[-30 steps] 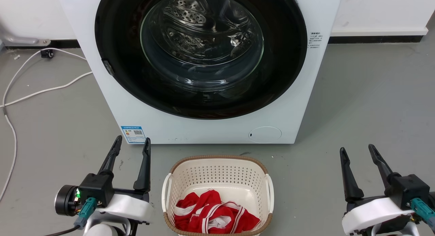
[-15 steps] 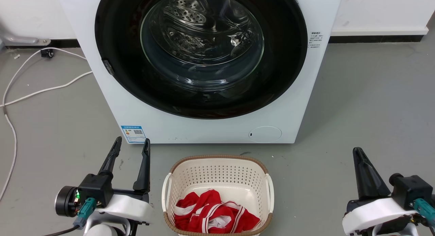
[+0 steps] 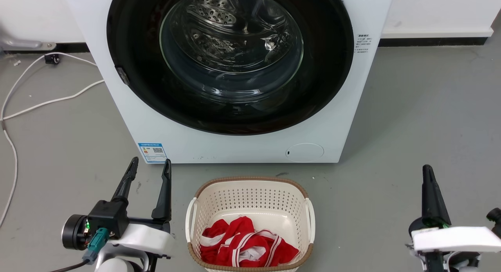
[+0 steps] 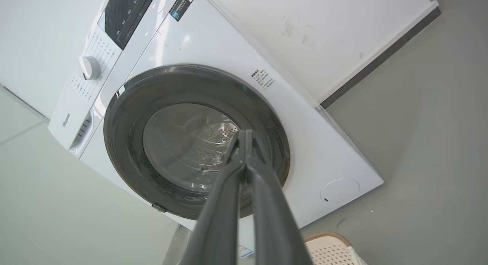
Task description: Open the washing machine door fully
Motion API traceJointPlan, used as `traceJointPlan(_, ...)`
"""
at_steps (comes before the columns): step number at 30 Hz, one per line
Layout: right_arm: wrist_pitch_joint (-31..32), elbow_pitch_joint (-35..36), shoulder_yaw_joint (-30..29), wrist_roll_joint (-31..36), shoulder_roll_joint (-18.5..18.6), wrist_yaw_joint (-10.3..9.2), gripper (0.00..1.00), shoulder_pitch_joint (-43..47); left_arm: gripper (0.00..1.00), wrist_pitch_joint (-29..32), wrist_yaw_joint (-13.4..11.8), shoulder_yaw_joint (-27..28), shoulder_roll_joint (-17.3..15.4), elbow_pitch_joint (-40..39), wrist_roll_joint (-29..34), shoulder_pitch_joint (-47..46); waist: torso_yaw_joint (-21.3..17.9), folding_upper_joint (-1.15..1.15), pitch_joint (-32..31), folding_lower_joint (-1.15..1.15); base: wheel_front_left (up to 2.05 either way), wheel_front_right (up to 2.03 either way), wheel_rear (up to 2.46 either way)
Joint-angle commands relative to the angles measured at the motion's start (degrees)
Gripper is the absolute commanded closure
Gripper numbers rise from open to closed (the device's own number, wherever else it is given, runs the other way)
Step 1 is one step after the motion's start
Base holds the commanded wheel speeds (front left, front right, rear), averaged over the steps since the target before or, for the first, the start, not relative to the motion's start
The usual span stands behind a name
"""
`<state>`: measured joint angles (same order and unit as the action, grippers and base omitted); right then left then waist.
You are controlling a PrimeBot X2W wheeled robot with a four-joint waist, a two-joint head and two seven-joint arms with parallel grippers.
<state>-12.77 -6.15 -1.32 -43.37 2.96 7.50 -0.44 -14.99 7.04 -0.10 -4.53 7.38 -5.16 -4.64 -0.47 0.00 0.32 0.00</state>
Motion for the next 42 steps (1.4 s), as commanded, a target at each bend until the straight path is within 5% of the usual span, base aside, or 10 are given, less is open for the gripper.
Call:
traceJointPlan(1, -0.60, -0.54, 0.45, -4.51, -0.16, -0.02, 1.00, -1.01, 0.00, -0.29, 0.12, 0.14, 0.17, -0.20, 0.42, -0.05, -0.04, 0.00, 0.19, 0.00, 0.00, 0.00, 0.00)
traceJointPlan(8, -1.90, -3.31, 1.43, -32.99, -0.11, -0.01, 1.00, -6.33, 0.00, -0.28, 0.23, 0.68, 0.37, -0.73, 0.36, -1.08, -0.33, 0.00, 1.82, 0.00, 0.00, 0.00, 0.00)
traceJointPlan(19, 4.85, -10.91, -3.41, -43.87, 1.88, -0.01, 1.00, -24.80, 0.00, -0.22, 0.36, 1.06, 0.53, -2.57, 0.37, -4.78, -0.32, 0.00, 8.26, 0.00, 0.00, 0.00, 0.00)
traceJointPlan(32, 16.07, -34.35, -1.26, -41.17, 13.74, -0.01, 1.00, -57.35, 0.00, -0.22, 0.41, 0.57, 0.35, -4.91, 0.15, -12.40, 1.45, 0.00, 18.06, 0.00, 0.00, 0.00, 0.00)
traceJointPlan(42, 29.95, -48.58, 5.47, -33.92, 16.71, -0.01, 1.00, -77.05, 0.00, -0.22, 0.48, -0.51, 0.35, -5.87, -0.25, -16.13, 2.92, 0.00, 23.09, 0.00, 0.00, 0.00, 0.00)
